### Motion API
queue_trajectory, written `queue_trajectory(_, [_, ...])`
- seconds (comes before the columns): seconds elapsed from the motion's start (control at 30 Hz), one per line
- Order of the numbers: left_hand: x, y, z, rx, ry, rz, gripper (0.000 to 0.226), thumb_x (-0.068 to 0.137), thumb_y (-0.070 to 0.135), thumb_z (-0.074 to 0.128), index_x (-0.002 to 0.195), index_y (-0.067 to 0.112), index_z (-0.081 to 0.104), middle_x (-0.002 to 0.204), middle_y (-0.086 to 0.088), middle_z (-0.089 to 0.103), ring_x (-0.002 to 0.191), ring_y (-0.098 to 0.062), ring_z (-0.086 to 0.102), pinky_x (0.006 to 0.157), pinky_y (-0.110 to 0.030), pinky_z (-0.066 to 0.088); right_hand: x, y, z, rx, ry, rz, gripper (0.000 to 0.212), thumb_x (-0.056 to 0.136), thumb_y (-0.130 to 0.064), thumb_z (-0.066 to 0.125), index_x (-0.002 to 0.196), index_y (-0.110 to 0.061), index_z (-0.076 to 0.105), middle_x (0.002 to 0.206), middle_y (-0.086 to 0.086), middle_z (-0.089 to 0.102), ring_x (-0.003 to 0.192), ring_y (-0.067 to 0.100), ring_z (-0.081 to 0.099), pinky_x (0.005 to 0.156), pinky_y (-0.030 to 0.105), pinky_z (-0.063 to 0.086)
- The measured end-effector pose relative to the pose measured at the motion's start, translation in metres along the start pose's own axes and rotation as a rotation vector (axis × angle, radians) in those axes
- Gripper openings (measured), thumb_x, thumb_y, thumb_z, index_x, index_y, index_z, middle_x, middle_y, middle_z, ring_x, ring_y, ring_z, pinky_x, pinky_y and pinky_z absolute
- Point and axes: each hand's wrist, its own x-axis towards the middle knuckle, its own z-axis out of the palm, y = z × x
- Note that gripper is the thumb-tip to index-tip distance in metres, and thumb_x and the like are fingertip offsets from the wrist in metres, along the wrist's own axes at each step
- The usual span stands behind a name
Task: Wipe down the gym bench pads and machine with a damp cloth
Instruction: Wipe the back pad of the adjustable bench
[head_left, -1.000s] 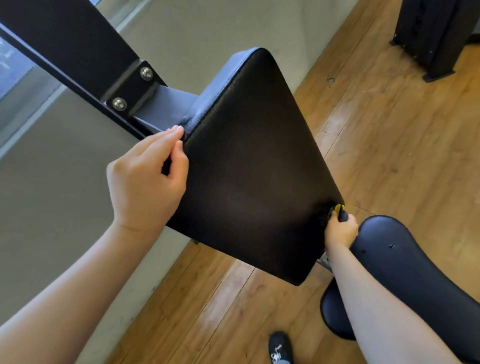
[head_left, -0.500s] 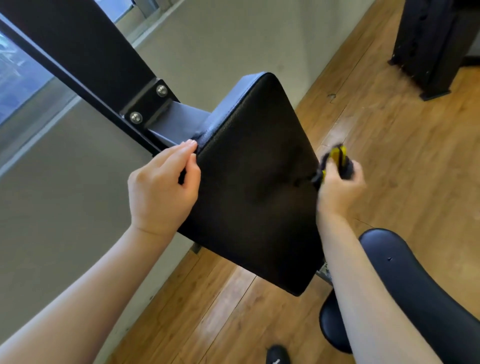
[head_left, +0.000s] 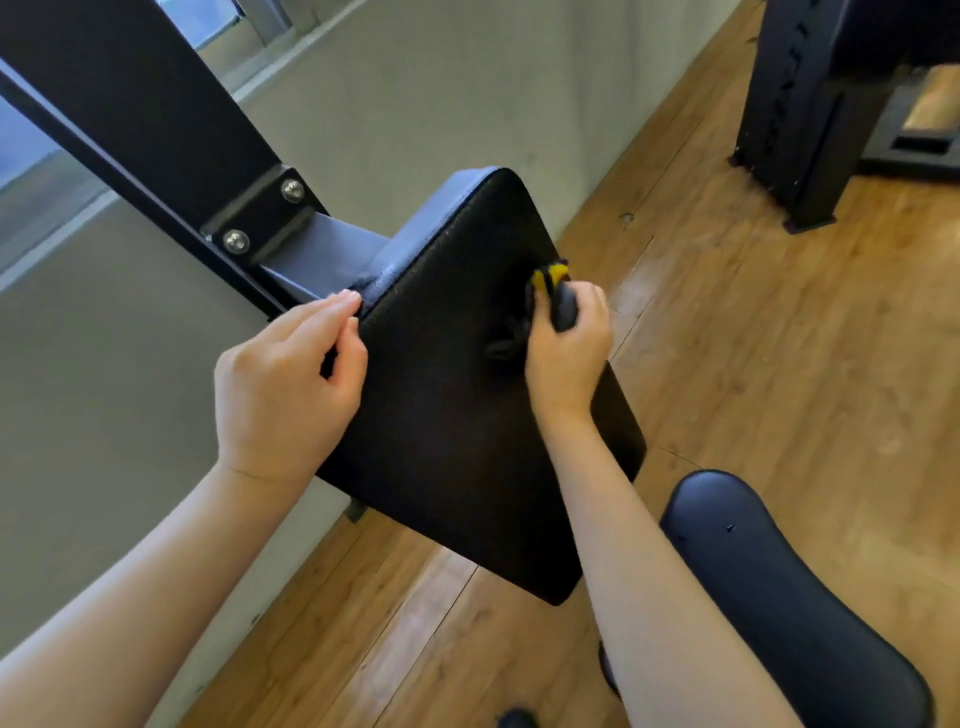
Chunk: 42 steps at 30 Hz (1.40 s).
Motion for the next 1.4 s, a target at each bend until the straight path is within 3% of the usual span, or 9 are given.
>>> queue_trajectory(0.13, [-0.001,0.0,0.0,0.009,0.0,0.009,0.024,0.092,0.01,0.052,0.1,0.005,0.073,0.101,-0.002,0.07,0.095,-0.005,0.06,0.087,-0.017,0.044,-0.023,0.091,-0.04,-0.123,0.073,0.348,0.014,0.092,-0.017,0.056,0.08,-0.011,0.052,0.08,0.0,0.051,0.07,-0.002,0.048,0.066,0.007,0.038])
queue_trajectory(0.27, [-0.002,-0.001,0.0,0.026,-0.012,0.001,0.023,0.094,0.01,0.052,0.103,0.005,0.072,0.103,0.004,0.064,0.098,-0.002,0.057,0.091,-0.005,0.039,-0.055,0.171,-0.073,-0.24,0.107,0.702,0.02,0.094,-0.027,0.05,0.085,-0.01,0.057,0.088,0.011,0.061,0.081,0.025,0.059,0.076,0.037,0.05])
queue_trajectory(0.43, [-0.002,-0.003,0.0,0.039,-0.026,-0.004,0.024,0.094,0.01,0.05,0.104,0.005,0.072,0.105,0.005,0.062,0.102,-0.001,0.055,0.093,-0.006,0.039,-0.065,0.206,-0.091,-0.369,0.078,0.856,0.019,0.095,-0.024,0.049,0.085,-0.01,0.055,0.078,0.005,0.057,0.077,0.028,0.054,0.068,0.033,0.041])
queue_trajectory(0.57, [-0.003,-0.003,0.0,0.041,-0.016,0.002,0.024,0.094,0.009,0.05,0.104,0.004,0.071,0.104,0.004,0.062,0.102,-0.001,0.055,0.094,-0.006,0.039,-0.072,0.224,-0.105,-0.44,0.064,1.035,0.02,0.093,-0.016,0.051,0.091,0.001,0.059,0.092,0.021,0.062,0.084,0.033,0.057,0.07,0.035,0.041])
queue_trajectory(0.73, [-0.001,-0.002,-0.002,0.042,-0.022,0.019,0.024,0.093,0.008,0.05,0.103,0.004,0.072,0.105,0.004,0.063,0.102,-0.002,0.056,0.093,-0.005,0.039,-0.048,0.155,-0.091,-0.249,0.144,0.76,0.023,0.094,-0.027,0.054,0.081,-0.007,0.056,0.074,0.006,0.056,0.067,0.016,0.052,0.066,0.029,0.037])
queue_trajectory(0.87, [-0.001,-0.001,-0.002,0.039,-0.014,0.024,0.025,0.093,0.009,0.05,0.102,0.003,0.072,0.103,-0.001,0.068,0.098,-0.003,0.058,0.09,-0.014,0.044,-0.002,0.041,-0.039,0.085,0.026,0.286,0.011,0.09,-0.021,0.061,0.083,-0.012,0.059,0.076,0.006,0.058,0.068,0.007,0.053,0.065,0.016,0.043])
queue_trajectory(1.03, [0.0,0.002,-0.002,0.037,-0.009,0.023,0.027,0.092,0.011,0.048,0.1,0.002,0.073,0.1,-0.008,0.071,0.094,-0.011,0.063,0.085,-0.021,0.046,0.023,-0.051,0.015,0.118,-0.057,-0.151,0.013,0.084,-0.012,0.067,0.075,-0.008,0.058,0.073,0.001,0.05,0.065,-0.001,0.043,0.064,0.006,0.034])
queue_trajectory(1.23, [0.0,0.001,-0.001,0.017,0.0,0.01,0.026,0.092,0.011,0.049,0.1,0.003,0.073,0.101,-0.005,0.07,0.096,-0.005,0.059,0.087,-0.02,0.045,0.033,-0.025,0.008,0.01,-0.088,-0.102,0.008,0.088,-0.013,0.062,0.082,-0.008,0.061,0.08,0.0,0.054,0.069,-0.004,0.047,0.066,0.003,0.037])
queue_trajectory(1.4, [-0.001,-0.001,-0.001,0.017,-0.022,0.0,0.025,0.092,0.01,0.05,0.101,0.004,0.073,0.103,0.005,0.064,0.103,0.0,0.053,0.093,-0.005,0.038,0.027,0.049,-0.018,0.013,0.0,0.165,0.009,0.091,-0.021,0.06,0.085,-0.014,0.059,0.08,0.003,0.059,0.073,0.007,0.055,0.065,0.007,0.043])
